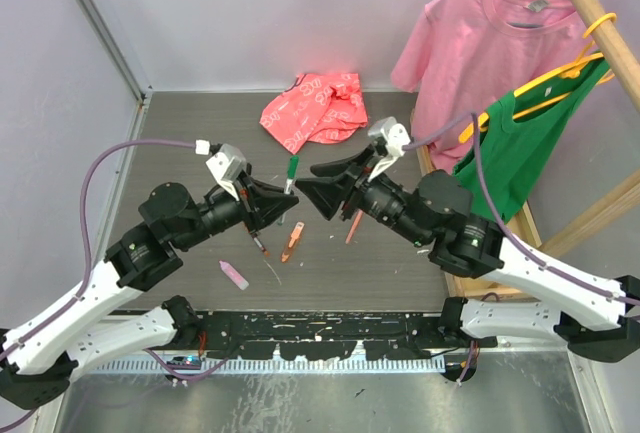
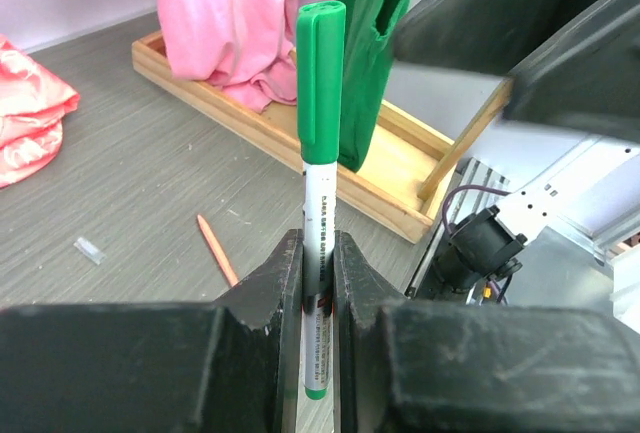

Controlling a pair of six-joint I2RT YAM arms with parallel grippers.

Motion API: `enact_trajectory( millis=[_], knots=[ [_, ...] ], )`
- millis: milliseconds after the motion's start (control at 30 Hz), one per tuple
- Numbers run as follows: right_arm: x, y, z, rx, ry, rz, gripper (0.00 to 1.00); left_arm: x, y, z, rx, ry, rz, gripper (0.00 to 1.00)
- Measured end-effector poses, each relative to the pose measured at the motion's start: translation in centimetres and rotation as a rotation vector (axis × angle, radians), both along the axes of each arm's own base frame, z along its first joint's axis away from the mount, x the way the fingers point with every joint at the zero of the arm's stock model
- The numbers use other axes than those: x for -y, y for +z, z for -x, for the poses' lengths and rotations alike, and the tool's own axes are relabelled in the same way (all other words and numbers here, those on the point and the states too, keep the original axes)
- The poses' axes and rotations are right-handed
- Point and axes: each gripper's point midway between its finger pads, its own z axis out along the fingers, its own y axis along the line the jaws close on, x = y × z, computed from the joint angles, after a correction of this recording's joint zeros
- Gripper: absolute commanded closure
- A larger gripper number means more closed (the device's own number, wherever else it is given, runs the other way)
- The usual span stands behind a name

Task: Insert the pens into the pen caps
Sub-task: Press the pen cap onto the pen, then place the pen at the center of the board.

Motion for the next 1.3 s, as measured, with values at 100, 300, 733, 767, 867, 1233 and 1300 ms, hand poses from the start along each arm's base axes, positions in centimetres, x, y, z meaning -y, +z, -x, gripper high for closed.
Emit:
enact_trajectory(
  millis=[100,300,733,767,867,1233,1300],
  knots=[
    [1.5,1.4,0.4,0.019,-0.014,-0.039,0.5,-0.5,-0.6,-0.2,-0.013,0.026,-0.011,1.0],
    [3.7,-0.1,-0.3,-0.018,-0.103,-0.03,0.46,-1.5,-2.9,-1.1,-0.067,0.106,-0.085,1.0],
    [3.5,-13.4,-6.4,-0.341,-0.248,0.296,0.44,-5.2,-10.3,-3.7,-0.276,0.367,-0.344,1.0],
    [4.1,-14.1,-7.1,-0.372,-0.27,0.3,0.43,-5.5,-10.9,-3.9,-0.294,0.389,-0.368,1.0],
    [5.6,-15.8,-8.3,-0.441,-0.318,0.306,0.42,-6.2,-12.3,-4.4,-0.33,0.441,-0.426,1.0],
    [9.3,-23.7,-6.8,-0.615,-0.39,0.363,0.22,-7.5,-16.2,-6.0,-0.431,0.534,-0.545,1.0],
    [9.9,-23.7,-6.4,-0.612,-0.397,0.345,0.21,-7.6,-17.0,-6.2,-0.448,0.543,-0.559,1.0]
  ],
)
